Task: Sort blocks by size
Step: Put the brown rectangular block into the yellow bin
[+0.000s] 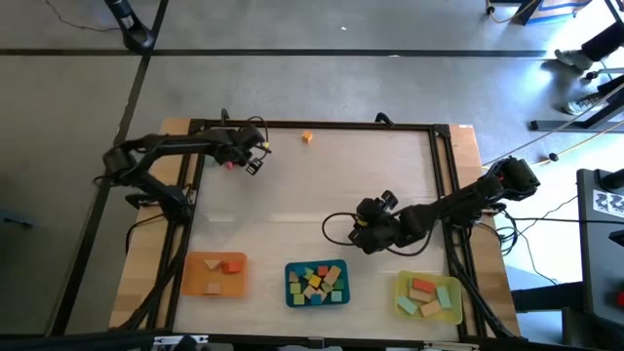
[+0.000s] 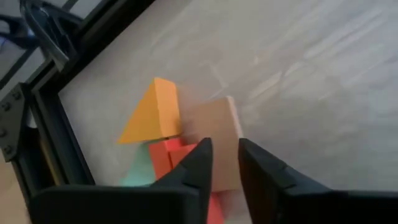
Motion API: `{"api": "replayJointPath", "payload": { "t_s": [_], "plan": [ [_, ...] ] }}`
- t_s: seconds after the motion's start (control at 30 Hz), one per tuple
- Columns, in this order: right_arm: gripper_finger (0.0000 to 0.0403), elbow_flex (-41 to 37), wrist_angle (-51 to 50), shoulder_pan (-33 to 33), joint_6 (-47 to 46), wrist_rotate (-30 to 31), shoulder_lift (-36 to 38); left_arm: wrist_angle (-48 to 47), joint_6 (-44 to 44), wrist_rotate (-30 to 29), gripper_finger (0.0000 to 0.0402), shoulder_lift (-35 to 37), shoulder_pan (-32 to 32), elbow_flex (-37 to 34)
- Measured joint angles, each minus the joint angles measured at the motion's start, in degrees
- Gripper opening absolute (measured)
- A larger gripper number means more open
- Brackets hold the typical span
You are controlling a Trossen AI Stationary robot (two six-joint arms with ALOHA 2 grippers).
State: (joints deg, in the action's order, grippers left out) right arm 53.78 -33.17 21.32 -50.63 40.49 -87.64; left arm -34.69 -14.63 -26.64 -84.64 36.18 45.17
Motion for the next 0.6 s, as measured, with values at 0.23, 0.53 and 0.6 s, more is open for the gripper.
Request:
{"api": "replayJointPath", "payload": {
  "t_s": [0.23, 0.53, 0.6],
  "plan": [
    [0.0214, 0.0, 0.3, 0.0, 0.0, 0.0, 0.0, 0.9, 0.8, -0.7, 0.0013, -4.9, 1.4, 0.0],
    [0.0214, 0.0, 0.3, 0.0, 0.0, 0.0, 0.0, 1.8, 3.4, 2.4, 0.0003, -5.0, -3.4, 0.1],
    [0.0214, 0.0, 0.3, 0.0, 0.0, 0.1, 0.0, 1.9, 3.5, 3.2, 0.0003, -4.4, -6.0, 0.0]
  ]
}}
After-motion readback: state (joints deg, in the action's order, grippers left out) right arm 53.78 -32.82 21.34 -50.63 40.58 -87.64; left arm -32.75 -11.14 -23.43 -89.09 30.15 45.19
